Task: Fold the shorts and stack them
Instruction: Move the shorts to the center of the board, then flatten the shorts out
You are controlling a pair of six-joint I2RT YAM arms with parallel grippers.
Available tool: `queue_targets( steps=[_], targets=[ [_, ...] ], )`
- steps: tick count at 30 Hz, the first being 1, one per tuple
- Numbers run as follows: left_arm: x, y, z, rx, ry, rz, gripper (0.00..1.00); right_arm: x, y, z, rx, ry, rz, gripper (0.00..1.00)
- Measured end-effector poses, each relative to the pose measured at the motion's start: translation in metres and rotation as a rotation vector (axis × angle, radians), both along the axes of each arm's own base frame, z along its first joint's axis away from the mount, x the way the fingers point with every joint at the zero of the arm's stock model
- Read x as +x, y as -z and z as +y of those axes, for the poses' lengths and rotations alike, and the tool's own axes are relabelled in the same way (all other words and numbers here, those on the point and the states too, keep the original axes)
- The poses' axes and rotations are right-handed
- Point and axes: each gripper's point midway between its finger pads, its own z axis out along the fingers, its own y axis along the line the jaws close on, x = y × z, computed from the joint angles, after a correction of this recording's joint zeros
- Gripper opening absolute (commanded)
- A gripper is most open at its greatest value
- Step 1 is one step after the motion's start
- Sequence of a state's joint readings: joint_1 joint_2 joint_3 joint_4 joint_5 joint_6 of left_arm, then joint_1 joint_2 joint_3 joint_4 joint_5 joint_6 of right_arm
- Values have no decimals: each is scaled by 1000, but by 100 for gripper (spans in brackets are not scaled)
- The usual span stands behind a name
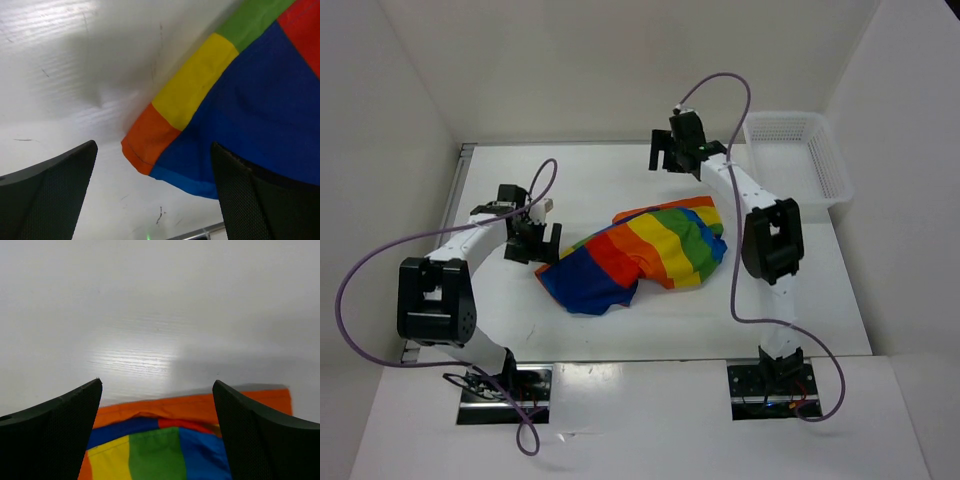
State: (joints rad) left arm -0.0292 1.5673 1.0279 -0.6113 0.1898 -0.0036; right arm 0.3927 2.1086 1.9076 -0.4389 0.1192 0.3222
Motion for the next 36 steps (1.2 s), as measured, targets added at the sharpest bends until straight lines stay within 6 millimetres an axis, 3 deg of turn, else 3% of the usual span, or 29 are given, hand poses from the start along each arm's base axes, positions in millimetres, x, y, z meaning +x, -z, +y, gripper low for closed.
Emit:
queue_targets(
  steps=[3, 4, 8, 9, 15, 18, 21, 23, 26, 28, 30, 31, 32, 34, 36],
  targets=[
    [-11, 4, -4, -21, 9, 53, 97, 0, 51, 5, -31, -26, 103, 96],
    [-14, 6, -6, -29, 13, 66, 79, -3, 64, 5, -41, -32, 137, 96],
    [-25, 15, -18, -66, 40, 127, 41, -13, 75, 4, -50, -49, 186, 96],
    [-28, 17, -22, -76, 50, 143, 1, -14, 73, 4, -48, -53, 180, 96],
    [-38, 16, -46, -143, 112, 235, 0, -40, 84, -6, -67, -55, 225, 96],
    [-7, -4, -53, -161, 121, 186, 0, -47, 93, -12, -70, -52, 250, 96],
    [60, -43, -55, -128, 128, 1, 0, -51, 94, -19, -52, -49, 265, 96],
    [126, -92, -57, -86, 125, -198, 0, -45, 86, -27, -37, -33, 249, 96],
    [211, -198, -71, -44, 117, -546, 0, -24, 60, -43, -14, 13, 195, 96],
    [241, -289, -90, -57, 124, -800, 0, -6, 31, -57, 6, 58, 124, 96],
    [229, -355, -100, -79, 134, -935, 0, -2, 2, -70, 24, 101, 67, 96],
    [214, -381, -104, -91, 145, -976, 0, -4, -16, -79, 36, 126, 36, 96],
    [200, -392, -105, -100, 155, -983, 0, -8, -32, -87, 46, 147, 6, 96],
    [168, -388, -96, -98, 165, -914, 0, -24, -65, -99, 76, 182, -67, 96],
    [139, -349, -79, -71, 148, -783, 0, -48, -89, -104, 103, 199, -113, 96]
  ],
)
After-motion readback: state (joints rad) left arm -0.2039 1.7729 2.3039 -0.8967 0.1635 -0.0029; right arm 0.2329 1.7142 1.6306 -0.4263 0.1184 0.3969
